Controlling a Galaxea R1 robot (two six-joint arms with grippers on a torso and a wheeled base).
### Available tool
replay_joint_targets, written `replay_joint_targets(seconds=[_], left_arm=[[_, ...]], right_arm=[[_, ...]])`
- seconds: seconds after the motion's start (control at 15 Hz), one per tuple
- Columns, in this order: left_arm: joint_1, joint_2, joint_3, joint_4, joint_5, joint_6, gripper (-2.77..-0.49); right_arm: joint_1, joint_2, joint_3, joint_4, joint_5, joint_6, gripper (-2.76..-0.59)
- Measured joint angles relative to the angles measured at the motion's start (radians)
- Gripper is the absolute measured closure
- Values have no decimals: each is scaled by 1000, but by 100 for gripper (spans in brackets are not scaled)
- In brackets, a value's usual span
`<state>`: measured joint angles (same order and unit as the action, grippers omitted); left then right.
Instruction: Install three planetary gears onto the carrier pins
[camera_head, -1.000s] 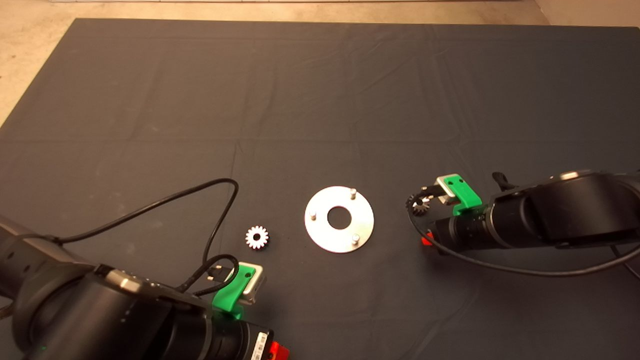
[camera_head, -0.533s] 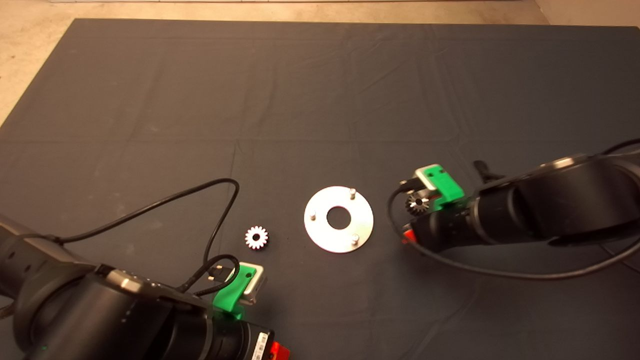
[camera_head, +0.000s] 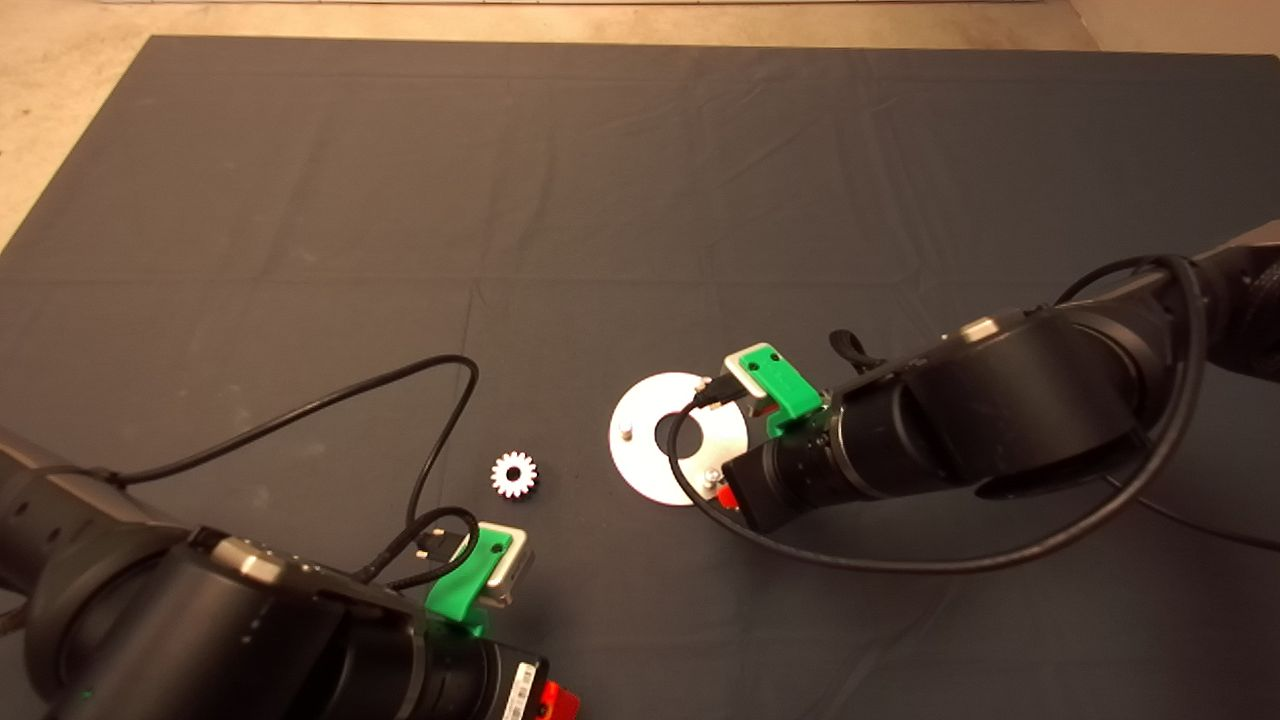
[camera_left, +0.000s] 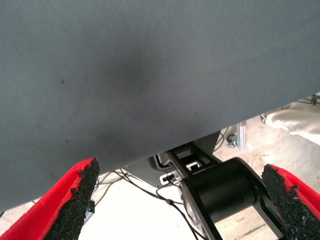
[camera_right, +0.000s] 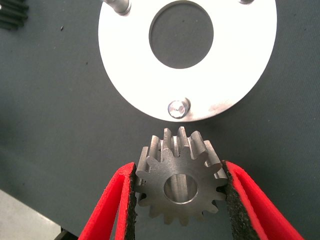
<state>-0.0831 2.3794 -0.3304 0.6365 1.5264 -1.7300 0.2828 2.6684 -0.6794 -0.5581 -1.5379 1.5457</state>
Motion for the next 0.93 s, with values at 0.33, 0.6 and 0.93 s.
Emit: replay_joint_targets(seconds=[0.33,0.6,0.93], left_arm=[[-2,0,0,0,0,0,-234],[-9,0,0,0,0,0,-234],[-9,0,0,0,0,0,-234]], right_arm=[[-1,22,-72,6,-4,-53,-100],[-2,63,-105,9,0,-80,-100],[-3,75,-119,12,0,-83,-100]])
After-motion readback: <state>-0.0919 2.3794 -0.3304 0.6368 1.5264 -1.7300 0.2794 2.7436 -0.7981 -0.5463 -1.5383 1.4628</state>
